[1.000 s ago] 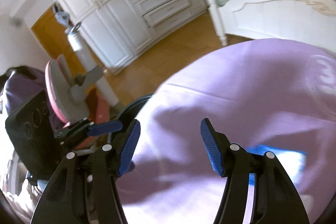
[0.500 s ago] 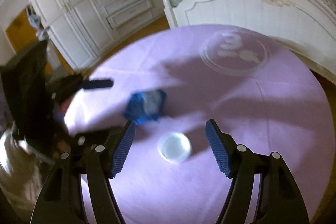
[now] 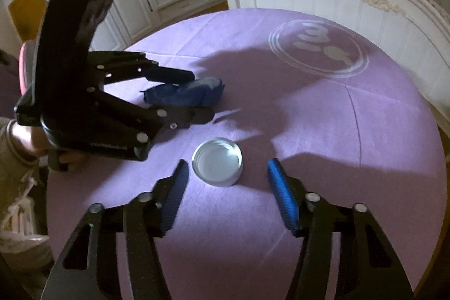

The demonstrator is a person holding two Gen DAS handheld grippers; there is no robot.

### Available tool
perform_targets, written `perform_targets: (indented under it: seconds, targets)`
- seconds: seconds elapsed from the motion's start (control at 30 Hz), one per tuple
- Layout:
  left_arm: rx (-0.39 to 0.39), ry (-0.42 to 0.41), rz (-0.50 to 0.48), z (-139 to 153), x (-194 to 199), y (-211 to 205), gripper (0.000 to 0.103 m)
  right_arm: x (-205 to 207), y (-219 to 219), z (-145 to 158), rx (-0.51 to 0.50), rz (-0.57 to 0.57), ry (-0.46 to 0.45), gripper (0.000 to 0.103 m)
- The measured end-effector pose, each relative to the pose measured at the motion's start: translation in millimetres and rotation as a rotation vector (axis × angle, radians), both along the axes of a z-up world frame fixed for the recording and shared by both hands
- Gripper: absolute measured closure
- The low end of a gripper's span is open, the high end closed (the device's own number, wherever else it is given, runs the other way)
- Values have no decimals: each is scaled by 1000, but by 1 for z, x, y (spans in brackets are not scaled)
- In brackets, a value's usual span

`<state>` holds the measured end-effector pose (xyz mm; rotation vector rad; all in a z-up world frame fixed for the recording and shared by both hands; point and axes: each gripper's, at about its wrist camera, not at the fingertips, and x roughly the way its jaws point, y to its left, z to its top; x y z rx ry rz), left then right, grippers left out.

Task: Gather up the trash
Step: 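Grasp the blue wet-wipe pack with the left gripper while the right grasps the white round lid, then carry the wipe pack and white lid over the bin and open both grippers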

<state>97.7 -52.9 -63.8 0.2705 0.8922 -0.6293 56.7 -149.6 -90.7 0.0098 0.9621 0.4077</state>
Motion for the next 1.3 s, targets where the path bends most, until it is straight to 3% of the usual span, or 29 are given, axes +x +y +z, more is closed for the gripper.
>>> perform_targets:
  seconds: [0.07, 0.33, 0.6, 1.0, 1.3]
  targets:
    - [-12, 7, 15, 0, 1, 2, 54, 2, 0, 1, -11, -1, -1, 64]
    - [-106, -31, 93, 24, -18, 34, 57, 10, -10, 10, 96, -40, -4, 65]
    - [-196, -98, 264, 52, -51, 103, 57, 16, 13, 42, 180, -4, -50, 65]
    - [-194, -167, 491, 66, -99, 212, 57, 35, 116, 75, 227, 163, -57, 65]
    - [-211, -155, 611, 55, -115, 271, 57, 59, 196, 74, 257, 253, -8, 65]
